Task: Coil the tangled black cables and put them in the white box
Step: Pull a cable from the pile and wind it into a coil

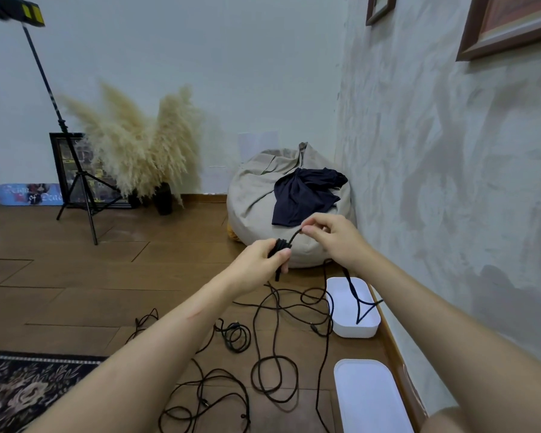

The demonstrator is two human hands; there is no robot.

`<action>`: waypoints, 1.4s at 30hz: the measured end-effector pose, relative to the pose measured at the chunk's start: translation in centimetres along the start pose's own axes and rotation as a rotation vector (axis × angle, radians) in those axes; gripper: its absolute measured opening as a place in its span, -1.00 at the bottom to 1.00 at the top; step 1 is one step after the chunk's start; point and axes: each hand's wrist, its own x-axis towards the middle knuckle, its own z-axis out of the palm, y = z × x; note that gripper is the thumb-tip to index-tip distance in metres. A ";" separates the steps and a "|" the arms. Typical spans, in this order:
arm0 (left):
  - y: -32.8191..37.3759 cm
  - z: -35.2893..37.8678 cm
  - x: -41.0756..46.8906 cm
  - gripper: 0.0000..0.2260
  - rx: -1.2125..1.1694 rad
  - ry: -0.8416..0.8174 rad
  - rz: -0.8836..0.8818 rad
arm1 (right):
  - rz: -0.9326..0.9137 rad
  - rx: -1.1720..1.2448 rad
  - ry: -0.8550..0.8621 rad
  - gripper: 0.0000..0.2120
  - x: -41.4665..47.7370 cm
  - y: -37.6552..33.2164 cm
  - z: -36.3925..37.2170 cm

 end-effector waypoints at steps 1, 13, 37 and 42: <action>0.4 0.2 0.0 -0.71 -0.008 -0.027 0.021 | -0.017 0.024 0.026 -0.88 0.1 -0.4 0.0; 3.3 -0.8 -0.1 -0.82 -0.564 -0.022 0.091 | 0.026 0.268 0.034 -0.79 -0.3 -0.2 2.3; -0.2 -1.8 0.3 -0.63 -0.061 -0.127 -0.031 | -0.124 -0.172 -0.176 -0.84 0.1 -1.4 0.9; 0.1 -0.8 0.1 -0.67 -0.004 -0.081 0.014 | -0.070 -0.055 -0.034 -0.93 0.2 -0.9 0.9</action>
